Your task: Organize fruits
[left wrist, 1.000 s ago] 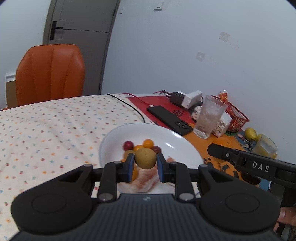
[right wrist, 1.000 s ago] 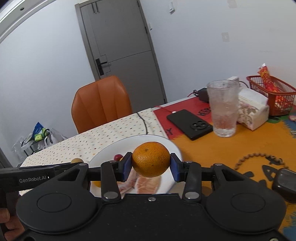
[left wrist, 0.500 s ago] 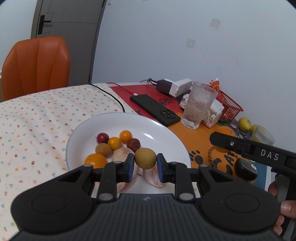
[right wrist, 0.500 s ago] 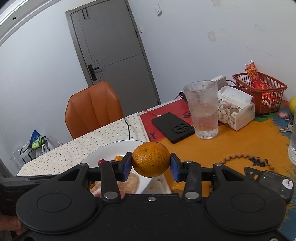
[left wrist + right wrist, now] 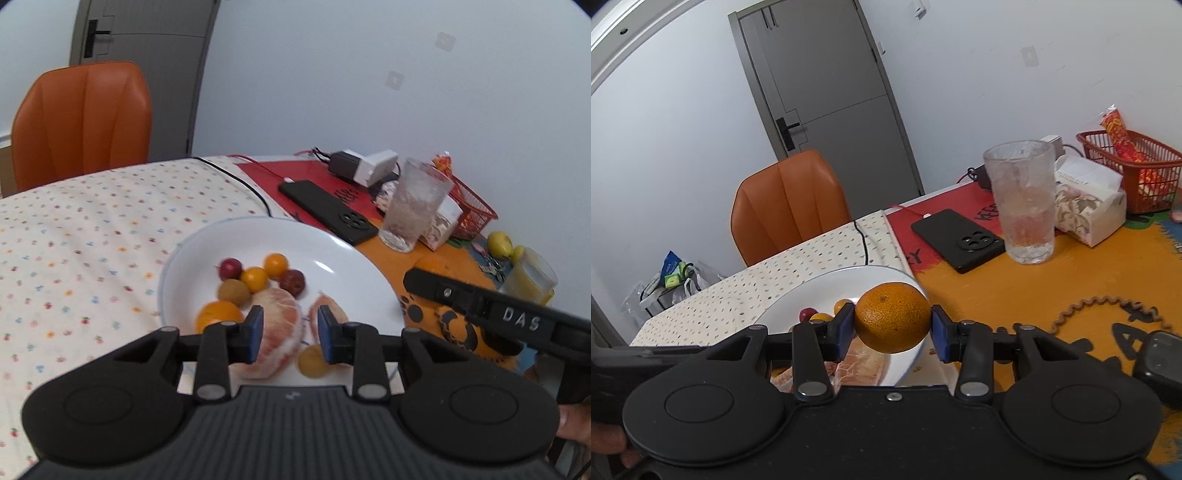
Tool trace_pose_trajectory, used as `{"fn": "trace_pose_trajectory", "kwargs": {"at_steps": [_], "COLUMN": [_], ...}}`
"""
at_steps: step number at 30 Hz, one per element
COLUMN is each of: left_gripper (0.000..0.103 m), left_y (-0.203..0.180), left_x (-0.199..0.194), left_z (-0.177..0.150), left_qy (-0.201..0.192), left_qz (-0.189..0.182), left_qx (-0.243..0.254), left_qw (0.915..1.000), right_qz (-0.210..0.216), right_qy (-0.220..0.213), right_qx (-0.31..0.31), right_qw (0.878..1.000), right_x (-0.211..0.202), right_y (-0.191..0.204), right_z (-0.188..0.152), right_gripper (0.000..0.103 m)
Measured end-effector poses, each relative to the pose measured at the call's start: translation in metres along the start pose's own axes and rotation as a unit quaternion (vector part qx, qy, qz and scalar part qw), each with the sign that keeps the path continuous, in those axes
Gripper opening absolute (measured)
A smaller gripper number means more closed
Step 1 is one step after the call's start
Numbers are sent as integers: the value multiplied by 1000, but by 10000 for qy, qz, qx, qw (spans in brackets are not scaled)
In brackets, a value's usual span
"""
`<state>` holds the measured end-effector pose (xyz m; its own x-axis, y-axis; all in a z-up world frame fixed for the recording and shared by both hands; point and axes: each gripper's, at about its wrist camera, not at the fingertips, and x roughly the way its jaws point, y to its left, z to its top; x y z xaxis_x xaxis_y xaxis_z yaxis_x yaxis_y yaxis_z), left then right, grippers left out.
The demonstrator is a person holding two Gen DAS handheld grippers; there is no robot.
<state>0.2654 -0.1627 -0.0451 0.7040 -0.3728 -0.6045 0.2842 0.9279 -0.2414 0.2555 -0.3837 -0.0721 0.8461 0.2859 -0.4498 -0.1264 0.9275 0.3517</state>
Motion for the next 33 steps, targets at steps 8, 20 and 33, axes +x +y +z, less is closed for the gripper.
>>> {"fn": "trace_pose_trajectory", "kwargs": {"at_steps": [8, 20, 33], "left_gripper": [37, 68, 86], "left_y": [22, 38, 58], "left_x": [-16, -32, -63], "left_z": [4, 0, -3], "left_qy": [-130, -300, -410], "left_qz": [229, 301, 677], "left_qx": [-158, -333, -572], "left_qw": [9995, 9985, 9952], "right_qz": [47, 122, 340], "right_qy": [77, -11, 50], "right_qx": [-119, 54, -94], "right_qw": [9999, 9999, 9994], "right_x": [17, 11, -3], "right_y": [11, 10, 38], "right_z": [-1, 3, -5], "right_gripper": [42, 53, 68]}}
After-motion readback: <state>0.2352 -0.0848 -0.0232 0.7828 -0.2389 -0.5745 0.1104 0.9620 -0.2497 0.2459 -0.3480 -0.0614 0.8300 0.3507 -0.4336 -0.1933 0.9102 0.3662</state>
